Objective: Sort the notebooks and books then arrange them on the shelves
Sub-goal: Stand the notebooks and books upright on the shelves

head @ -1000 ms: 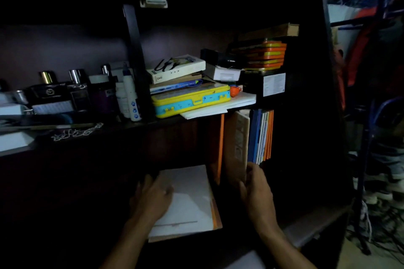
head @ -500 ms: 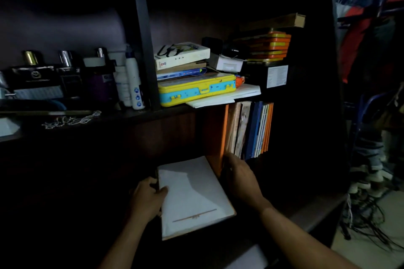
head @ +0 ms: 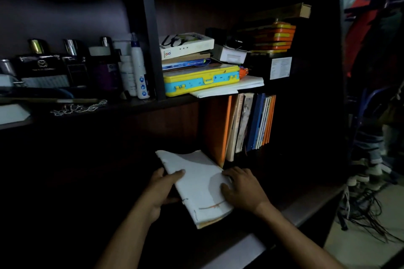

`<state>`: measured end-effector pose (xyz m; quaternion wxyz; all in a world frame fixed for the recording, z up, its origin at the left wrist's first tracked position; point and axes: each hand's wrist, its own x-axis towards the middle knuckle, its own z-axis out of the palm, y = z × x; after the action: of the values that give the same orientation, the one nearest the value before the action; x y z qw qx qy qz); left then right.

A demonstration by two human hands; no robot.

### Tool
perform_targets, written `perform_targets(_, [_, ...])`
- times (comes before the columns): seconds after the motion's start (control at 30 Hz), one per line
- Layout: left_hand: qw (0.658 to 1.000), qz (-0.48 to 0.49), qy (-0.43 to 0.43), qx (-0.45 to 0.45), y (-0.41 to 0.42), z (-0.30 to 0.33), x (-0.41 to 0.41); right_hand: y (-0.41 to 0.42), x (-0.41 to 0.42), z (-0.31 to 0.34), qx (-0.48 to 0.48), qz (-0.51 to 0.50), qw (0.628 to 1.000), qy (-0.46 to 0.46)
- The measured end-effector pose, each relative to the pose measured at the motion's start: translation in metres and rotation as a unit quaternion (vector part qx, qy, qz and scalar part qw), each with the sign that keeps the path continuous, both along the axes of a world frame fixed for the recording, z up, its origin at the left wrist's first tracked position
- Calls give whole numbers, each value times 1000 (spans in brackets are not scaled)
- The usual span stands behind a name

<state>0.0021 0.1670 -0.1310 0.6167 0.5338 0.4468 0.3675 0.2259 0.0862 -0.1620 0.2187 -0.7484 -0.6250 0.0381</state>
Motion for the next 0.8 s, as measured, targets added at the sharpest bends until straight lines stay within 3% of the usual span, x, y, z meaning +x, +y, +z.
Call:
perform_targets(0.07, [1000,-16,2,18,-7,0,7,-2,0,2,-5,8,1000,4])
perform_targets(0.17, [995,37,-64,72,-11,3,12,-6,-3,6,3,17,999,32])
perform_targets(0.33, [973,45,-142,176,-15,18,7,-16,-9,14,107,46,973,197])
perform_targets(0.47, [975,-6,-154,159,-21,20,2,-18,-10,15,144,33,972,180])
perform_targets(0.67, [987,-48,-101,119,-28,12,3,-23,-13,20,180,2,967,181])
perform_targets(0.8, [984,-30,-14,177,-25,12,2,-24,-14,19,174,-13,969,173])
